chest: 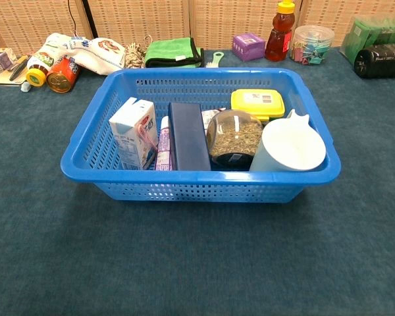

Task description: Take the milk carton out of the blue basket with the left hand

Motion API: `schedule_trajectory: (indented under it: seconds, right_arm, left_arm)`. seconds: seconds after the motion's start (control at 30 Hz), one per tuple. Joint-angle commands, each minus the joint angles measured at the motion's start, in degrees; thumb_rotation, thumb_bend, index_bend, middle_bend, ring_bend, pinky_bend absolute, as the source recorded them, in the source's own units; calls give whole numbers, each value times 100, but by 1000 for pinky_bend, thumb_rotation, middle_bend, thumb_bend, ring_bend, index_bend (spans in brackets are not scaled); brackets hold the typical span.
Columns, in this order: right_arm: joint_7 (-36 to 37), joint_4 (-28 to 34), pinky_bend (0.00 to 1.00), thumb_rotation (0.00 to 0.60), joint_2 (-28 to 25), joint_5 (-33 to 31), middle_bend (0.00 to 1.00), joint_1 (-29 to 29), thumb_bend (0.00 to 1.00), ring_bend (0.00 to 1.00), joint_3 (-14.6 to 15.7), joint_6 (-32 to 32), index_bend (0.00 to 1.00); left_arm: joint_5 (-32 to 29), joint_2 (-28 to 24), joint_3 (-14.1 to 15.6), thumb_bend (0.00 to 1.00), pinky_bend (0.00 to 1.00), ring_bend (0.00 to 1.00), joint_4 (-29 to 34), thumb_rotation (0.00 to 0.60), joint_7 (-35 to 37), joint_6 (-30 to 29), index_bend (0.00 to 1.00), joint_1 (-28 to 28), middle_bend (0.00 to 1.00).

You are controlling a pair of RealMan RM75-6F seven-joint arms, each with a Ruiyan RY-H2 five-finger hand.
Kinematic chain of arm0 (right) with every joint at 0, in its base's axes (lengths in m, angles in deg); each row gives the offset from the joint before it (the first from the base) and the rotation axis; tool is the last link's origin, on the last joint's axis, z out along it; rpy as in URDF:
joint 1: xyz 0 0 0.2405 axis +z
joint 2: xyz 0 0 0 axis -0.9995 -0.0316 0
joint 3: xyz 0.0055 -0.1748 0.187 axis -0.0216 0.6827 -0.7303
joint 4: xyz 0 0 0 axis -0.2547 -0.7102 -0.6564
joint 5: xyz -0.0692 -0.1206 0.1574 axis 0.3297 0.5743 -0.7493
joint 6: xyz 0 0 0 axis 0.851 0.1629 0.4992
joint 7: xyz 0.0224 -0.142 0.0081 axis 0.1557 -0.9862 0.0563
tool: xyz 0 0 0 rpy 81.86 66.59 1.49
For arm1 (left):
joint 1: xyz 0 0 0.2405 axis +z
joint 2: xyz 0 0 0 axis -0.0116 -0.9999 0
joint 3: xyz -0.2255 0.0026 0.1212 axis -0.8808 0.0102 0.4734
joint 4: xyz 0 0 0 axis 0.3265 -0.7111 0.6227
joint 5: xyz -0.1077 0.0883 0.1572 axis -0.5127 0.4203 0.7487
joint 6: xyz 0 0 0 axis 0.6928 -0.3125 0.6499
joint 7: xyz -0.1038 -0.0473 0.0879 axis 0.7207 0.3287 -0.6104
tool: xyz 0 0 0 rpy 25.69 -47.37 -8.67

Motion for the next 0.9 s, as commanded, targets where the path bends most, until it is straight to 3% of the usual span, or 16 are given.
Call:
schedule_trajectory:
  seconds: [0.03,0.27,0.4,0.67,0.9]
  right_arm:
    - [2,2,0,600,-3,8,0,2,0,0,7,-10,0]
    - [9,21,0,600,-8,32,0,7,0,0,22,-32,0]
    - [58,37,0,600,-23,17,0,29,0,0,6,-62,0]
    - [125,68,0,600,-52,70,0,86,0,0,8,-134,0]
    - [192,69,0,600,-72,-29,0,149,0,0,-14,-273,0]
  left_arm:
    - [-8,2,-5,0,0,0,-4,600,6,7,0,-3,0]
    - [89,-5,-2,0,0,0,-55,600,149,17,0,-36,0]
    - [153,-97,9,0,0,0,27,600,241,320,0,-224,0]
    - [802,-623,-60,0,0,0,732,600,179,1081,0,-949,0]
    - [838,-675,-412,0,0,0,1493,600,-417,1798,0,-1649,0]
